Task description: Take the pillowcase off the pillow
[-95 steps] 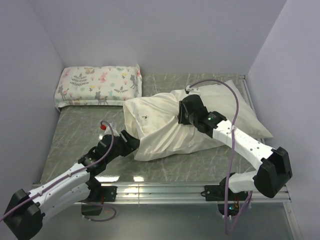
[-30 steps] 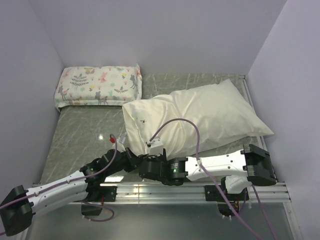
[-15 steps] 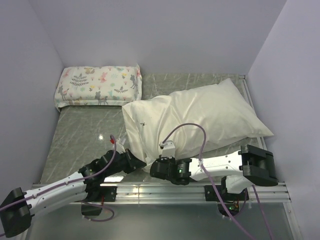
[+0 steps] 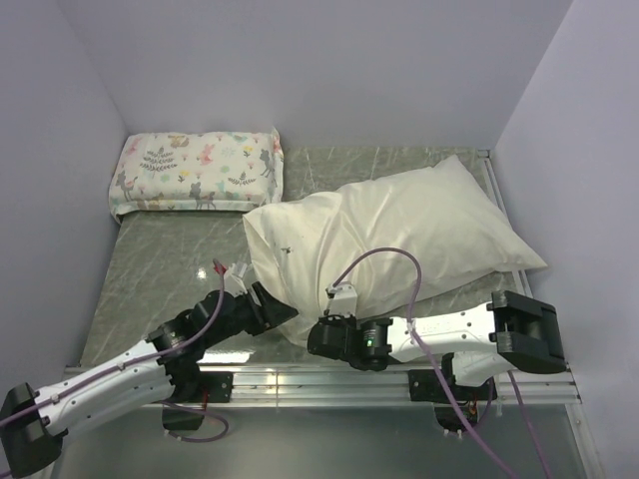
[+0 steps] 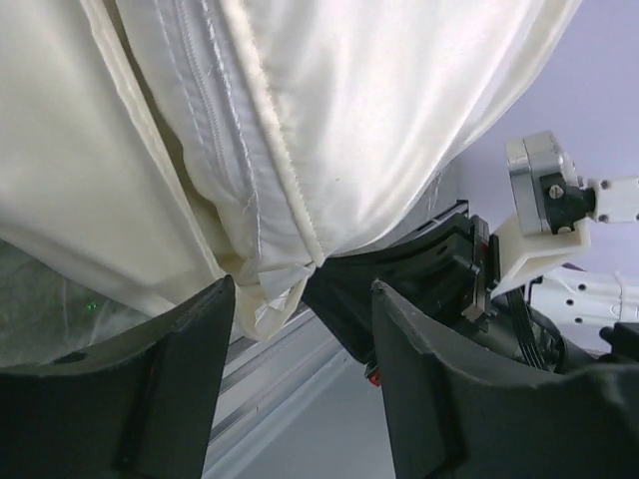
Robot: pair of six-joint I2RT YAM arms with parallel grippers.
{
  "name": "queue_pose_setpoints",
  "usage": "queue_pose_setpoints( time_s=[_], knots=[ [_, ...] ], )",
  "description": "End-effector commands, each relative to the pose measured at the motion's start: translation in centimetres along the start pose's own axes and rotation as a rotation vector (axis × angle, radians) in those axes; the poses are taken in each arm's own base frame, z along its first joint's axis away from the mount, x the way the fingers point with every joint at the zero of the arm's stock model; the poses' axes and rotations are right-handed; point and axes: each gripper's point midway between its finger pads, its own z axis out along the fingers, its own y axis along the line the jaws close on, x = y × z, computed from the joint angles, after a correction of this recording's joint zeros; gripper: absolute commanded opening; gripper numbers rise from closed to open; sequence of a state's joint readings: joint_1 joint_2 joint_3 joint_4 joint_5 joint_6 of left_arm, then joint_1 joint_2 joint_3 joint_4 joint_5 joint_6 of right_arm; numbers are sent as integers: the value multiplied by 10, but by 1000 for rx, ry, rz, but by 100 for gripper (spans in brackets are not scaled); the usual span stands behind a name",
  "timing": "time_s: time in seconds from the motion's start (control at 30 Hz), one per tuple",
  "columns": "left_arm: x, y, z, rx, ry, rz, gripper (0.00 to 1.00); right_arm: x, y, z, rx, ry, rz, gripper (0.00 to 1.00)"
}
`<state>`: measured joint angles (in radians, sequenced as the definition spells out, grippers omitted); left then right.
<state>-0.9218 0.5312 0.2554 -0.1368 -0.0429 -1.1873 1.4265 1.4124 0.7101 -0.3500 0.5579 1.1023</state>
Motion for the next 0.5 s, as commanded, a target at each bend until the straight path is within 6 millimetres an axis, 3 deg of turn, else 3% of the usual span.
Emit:
queue_pose_setpoints(
  time_s=[0.0, 0.17, 0.3, 0.47],
  knots=[
    [-14, -12, 8, 15, -35, 30, 60, -11, -5, -6, 12, -36, 24, 0],
    [-12, 3, 33, -12, -7, 21, 51, -29, -3, -20, -6, -77, 37, 0],
    [-23, -9, 41, 60, -58, 23, 63, -33, -1, -24, -10, -80, 31, 0],
    [-39, -13, 46, 31, -89, 42, 67, -30, -3, -24, -15, -67, 32, 0]
  ],
)
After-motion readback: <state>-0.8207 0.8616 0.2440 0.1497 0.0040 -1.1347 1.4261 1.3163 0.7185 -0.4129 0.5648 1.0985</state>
